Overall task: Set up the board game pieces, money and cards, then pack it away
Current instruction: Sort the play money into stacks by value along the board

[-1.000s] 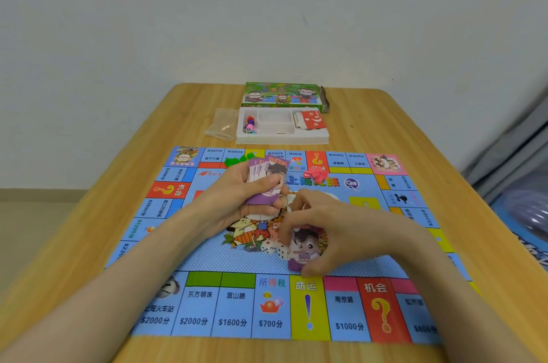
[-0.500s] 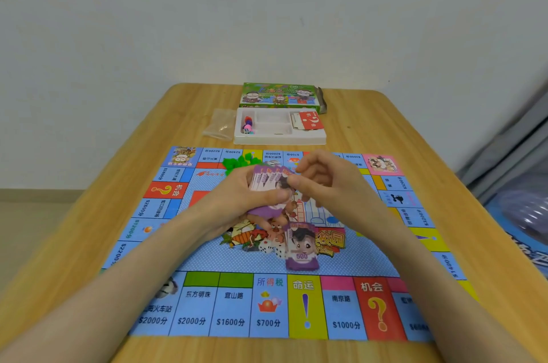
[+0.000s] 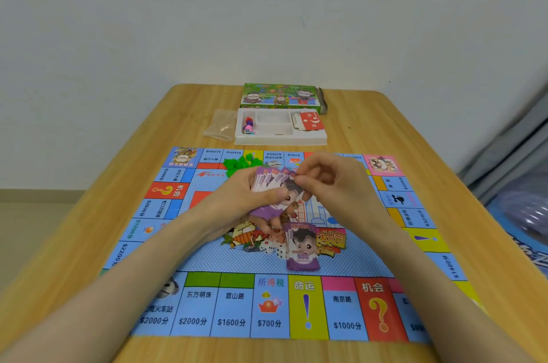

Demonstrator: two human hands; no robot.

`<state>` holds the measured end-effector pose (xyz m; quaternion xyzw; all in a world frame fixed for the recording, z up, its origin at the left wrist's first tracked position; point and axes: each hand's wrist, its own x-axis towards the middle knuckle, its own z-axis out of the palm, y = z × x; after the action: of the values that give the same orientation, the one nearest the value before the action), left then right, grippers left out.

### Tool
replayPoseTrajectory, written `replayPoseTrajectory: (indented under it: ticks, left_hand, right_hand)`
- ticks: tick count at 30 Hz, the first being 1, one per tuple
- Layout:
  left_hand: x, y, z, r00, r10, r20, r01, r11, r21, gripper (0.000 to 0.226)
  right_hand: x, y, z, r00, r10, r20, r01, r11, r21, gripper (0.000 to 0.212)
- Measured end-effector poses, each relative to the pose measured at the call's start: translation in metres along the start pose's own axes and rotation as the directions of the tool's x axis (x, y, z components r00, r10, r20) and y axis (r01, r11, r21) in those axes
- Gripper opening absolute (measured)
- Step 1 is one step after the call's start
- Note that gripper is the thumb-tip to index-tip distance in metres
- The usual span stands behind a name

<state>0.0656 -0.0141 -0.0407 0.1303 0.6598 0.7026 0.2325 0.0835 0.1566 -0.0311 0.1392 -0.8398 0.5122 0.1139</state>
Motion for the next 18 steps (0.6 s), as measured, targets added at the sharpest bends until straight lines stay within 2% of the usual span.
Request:
replayPoseTrajectory:
  ticks: [5,10,15,18]
  left_hand:
    - [0.0017,-0.0026,-0.0021,1.0,0.018,0.015,-0.018,1.0,-0.016,0.03]
    - [0.0027,-0.0039,-0.0039,1.0,0.015,0.022,-0.014,0.999,-0.048,0.03]
    - [0.0033,-0.005,-0.0046,1.0,0.006,0.02,-0.005,0.998,-0.06,0.028]
    - [0.0039,-0.0054,-0.0053,1.0,0.003,0.02,-0.002,0.997,-0.072,0.029]
  right_hand:
    - [-0.0011,0.0004,-0.0011,1.0,-0.008,-0.017,0.007,1.0,-0.022,0.015]
    - [-0.0023,0.0003,-0.0007,0.998,0.061,-0.01,-0.061,0.998,-0.019,0.013]
    - [-0.0019,-0.0044,-0.0043,0.996,0.069,-0.056,-0.067,0.997,0.041,0.015]
    - [0.0004,-0.003,-0.007,0.985,0.102,-0.138,-0.091,0.992,0.086,0.013]
